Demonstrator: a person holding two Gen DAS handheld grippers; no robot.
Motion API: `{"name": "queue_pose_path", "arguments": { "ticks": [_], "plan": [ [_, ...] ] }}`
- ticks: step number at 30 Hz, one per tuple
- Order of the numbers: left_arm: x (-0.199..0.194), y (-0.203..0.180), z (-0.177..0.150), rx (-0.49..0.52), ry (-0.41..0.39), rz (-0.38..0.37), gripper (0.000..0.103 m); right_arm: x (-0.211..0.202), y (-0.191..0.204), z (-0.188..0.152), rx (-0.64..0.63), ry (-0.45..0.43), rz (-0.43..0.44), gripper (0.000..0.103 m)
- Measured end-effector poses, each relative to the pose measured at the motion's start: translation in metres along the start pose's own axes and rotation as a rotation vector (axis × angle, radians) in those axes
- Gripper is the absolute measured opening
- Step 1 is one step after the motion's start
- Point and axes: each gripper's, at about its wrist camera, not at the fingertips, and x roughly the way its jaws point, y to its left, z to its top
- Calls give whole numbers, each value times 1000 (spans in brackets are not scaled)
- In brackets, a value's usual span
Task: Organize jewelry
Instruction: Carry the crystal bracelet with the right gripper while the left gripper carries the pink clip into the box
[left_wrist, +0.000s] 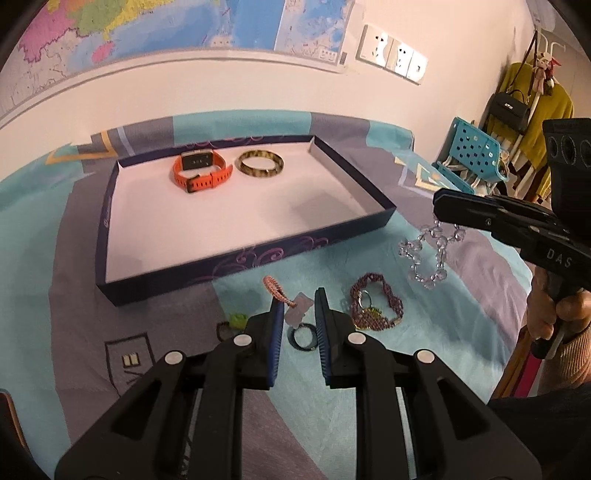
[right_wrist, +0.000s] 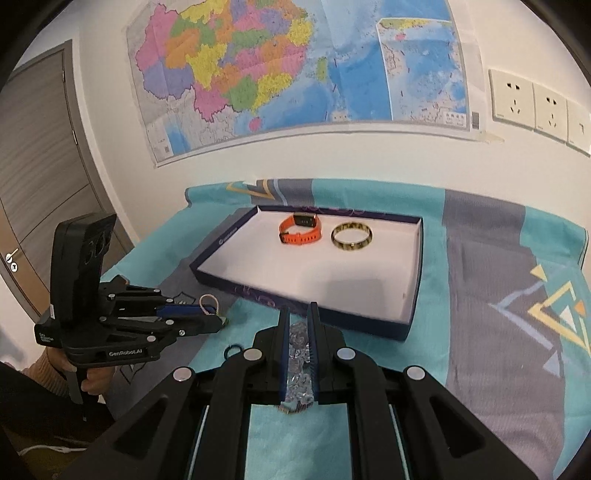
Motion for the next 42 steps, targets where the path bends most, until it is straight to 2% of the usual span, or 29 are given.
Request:
{"name": "queue_pose_path", "arguments": {
  "ticks": [15,25,42],
  "plan": [
    [-1,12,27,9,-36,37,17,12,-10,46,-11,-71,-23,8],
    [6,26,44,1,-40,59,17,37,-18,65,-1,-58,-31,8],
    [22,36,58,2,-31,76,17,66,-26,77,10,-29,-45,8]
  ]
}}
